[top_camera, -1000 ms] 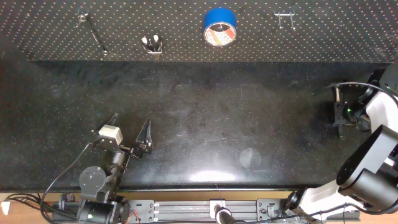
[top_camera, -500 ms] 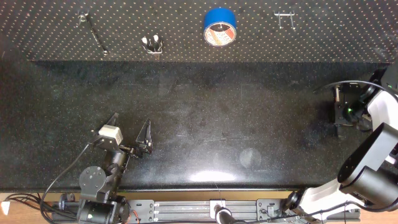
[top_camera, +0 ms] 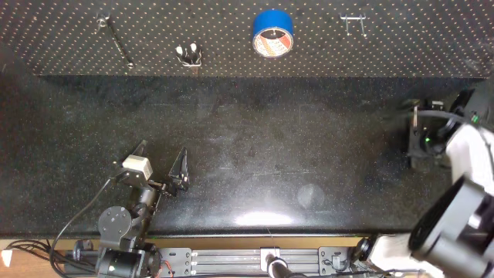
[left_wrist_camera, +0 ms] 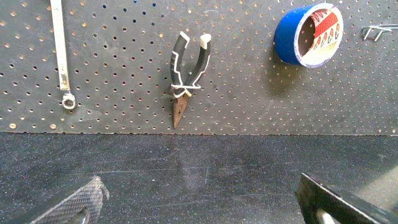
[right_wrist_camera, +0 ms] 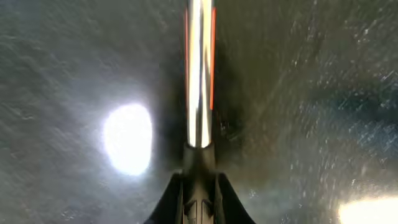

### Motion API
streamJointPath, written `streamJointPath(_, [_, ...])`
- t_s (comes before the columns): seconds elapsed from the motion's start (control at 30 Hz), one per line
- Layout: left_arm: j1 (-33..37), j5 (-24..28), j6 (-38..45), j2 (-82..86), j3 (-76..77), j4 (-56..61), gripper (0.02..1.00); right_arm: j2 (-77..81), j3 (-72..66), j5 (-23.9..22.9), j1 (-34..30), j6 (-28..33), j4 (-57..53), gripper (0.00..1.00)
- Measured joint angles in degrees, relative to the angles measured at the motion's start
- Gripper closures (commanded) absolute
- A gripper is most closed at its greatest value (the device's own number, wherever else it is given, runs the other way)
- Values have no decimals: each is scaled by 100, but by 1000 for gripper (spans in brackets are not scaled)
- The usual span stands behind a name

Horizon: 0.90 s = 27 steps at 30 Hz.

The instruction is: Place Tools Onto Pegboard

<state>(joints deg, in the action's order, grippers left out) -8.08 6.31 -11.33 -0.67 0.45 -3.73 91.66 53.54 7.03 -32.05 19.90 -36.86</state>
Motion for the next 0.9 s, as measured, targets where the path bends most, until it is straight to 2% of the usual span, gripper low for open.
streamJointPath(0.1, [-2, 0, 0, 0, 2, 0, 23, -2015, -1405, 459, 160, -522, 1384, 928])
streamJointPath(0.23, [0, 0, 0, 0, 0, 0, 23, -3523, -2210, 603, 658, -1102, 1987, 928])
streamJointPath(0.3, [0, 0, 0, 0, 0, 0, 23, -4087, -2328, 695, 1244, -1346, 2295, 925])
streamJointPath(0.37, [0, 0, 0, 0, 0, 0, 23, -4321, -2369, 894, 2020, -1698, 3058, 928])
streamJointPath(0.5, [0, 0, 0, 0, 0, 0, 23, -4177, -2391, 992, 2802, -2004, 4155, 928])
streamJointPath(0.57, [0, 0, -2, 0, 0, 0, 23, -3738, -2402, 1008, 2964, -2221, 4802, 928])
streamJointPath(0.7, [0, 0, 0, 0, 0, 0, 23, -2651, -2129, 1008, 3058, -2575, 5176, 928])
streamJointPath(0.9, [0, 0, 0, 0, 0, 0, 25, -1746, -1600, 1008, 3058, -2673, 5740, 928])
